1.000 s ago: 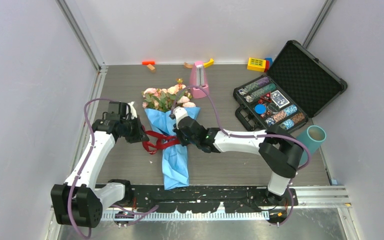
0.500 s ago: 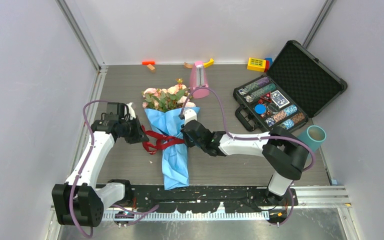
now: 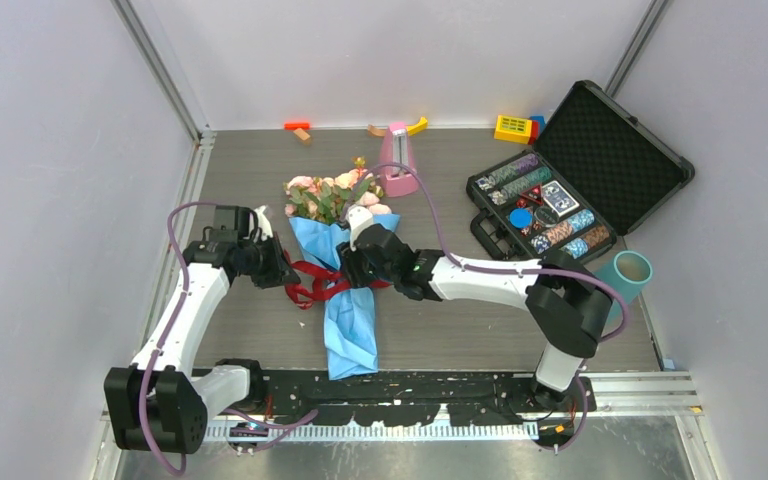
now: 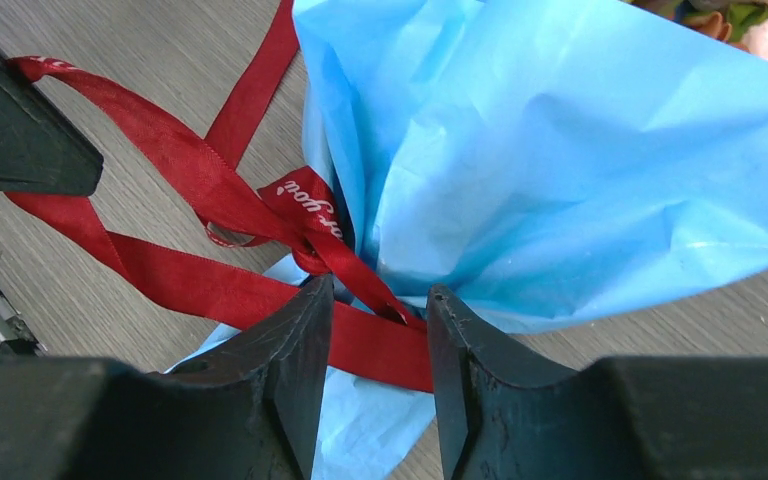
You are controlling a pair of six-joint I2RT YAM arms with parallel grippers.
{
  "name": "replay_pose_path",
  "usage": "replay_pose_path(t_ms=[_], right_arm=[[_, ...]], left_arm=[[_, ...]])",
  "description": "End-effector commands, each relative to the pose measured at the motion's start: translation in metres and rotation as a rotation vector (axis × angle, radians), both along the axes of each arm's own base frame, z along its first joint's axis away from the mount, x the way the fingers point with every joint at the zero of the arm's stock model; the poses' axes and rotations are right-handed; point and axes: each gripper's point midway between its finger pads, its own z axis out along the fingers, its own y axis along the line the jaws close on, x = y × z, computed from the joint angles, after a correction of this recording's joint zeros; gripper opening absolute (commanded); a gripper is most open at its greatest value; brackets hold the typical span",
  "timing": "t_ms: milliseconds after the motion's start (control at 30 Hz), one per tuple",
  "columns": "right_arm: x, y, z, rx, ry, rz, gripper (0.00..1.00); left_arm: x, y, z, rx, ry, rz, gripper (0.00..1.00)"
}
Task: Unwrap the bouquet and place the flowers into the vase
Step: Untie the ribbon from the wrapping paper.
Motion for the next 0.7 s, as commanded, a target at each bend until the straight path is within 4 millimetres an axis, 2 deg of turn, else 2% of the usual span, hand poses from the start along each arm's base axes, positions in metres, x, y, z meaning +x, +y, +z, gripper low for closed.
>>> replay_pose_path(t_ms=[0, 367, 533, 667], right_arm=[[0.002, 0.015, 0.007, -0.051, -0.064, 0.062, 0.46], [0.002, 0.025, -0.005, -0.153, -0.136, 0.072, 0.47], [0.010, 0.020, -0.007, -0.212, -0.210, -0.013, 0.34], [0.014, 0.020, -0.002, -0.232, -0.271, -0.054, 0.33]], left_arm=[[0.004, -0.003, 0.005, -0.022, -0.040, -0.020, 0.00], [0.005, -0.003, 0.006, -0.024, -0.042, -0.021, 0.00], [0.005, -0.004, 0.005, -0.027, -0.040, -0.024, 0.00], [0.005, -0.004, 0.004, -0.030, -0.037, -0.024, 0.00]])
